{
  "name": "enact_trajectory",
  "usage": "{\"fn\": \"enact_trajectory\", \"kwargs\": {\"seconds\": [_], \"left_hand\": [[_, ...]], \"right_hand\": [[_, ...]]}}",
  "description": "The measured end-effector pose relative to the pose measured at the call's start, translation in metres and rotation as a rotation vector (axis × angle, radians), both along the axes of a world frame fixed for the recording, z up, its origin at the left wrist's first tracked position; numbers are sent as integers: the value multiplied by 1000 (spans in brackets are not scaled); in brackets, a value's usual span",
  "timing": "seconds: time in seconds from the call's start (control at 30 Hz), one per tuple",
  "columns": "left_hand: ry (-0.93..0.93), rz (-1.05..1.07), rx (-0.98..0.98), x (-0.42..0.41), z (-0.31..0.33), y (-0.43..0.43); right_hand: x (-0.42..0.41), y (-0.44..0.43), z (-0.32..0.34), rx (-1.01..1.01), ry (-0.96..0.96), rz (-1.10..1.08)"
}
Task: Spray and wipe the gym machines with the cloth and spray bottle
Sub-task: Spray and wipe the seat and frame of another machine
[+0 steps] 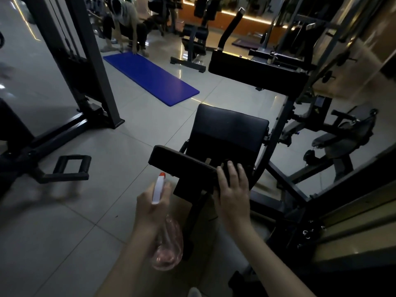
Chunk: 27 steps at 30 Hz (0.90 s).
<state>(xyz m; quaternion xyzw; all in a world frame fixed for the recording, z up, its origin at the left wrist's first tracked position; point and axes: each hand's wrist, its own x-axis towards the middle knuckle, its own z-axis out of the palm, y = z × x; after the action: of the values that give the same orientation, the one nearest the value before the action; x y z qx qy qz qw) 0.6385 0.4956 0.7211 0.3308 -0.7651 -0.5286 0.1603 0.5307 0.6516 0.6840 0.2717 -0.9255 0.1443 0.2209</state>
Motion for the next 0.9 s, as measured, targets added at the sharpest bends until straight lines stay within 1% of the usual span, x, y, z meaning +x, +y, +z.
{"fn": "enact_trajectory", "kwargs": {"seconds": [0.07,0.17,0.23,0.33,0.43,0.53,0.6,0.67,0.8,0.9], "left_hand": [[3,2,-9,2,0,-1],[12,21,-21,4,-1,-4],[2,29,-30,5,-3,-5],[-19,29,-18,4,-5,-4],[-6,28,-1,3,-6,-4],[18,60,11,4,-8,-6],[16,64,-6,6,-8,-8],[9,68,-14,9,-5,-9],[-4,99,-25,13,-3,-14],[-9,113,-22,12,-4,-17]], "right_hand": [[-4,-25,1,100,52,37],[-7,-55,5,122,54,73],[-8,-58,5,151,51,120],[-12,-28,2,160,79,203],[-10,12,-5,205,117,241],[-8,21,-6,156,83,246],[-9,2,0,146,62,199],[-15,-29,7,195,49,181],[-23,-89,6,252,17,263],[-25,-96,6,199,17,319]]}}
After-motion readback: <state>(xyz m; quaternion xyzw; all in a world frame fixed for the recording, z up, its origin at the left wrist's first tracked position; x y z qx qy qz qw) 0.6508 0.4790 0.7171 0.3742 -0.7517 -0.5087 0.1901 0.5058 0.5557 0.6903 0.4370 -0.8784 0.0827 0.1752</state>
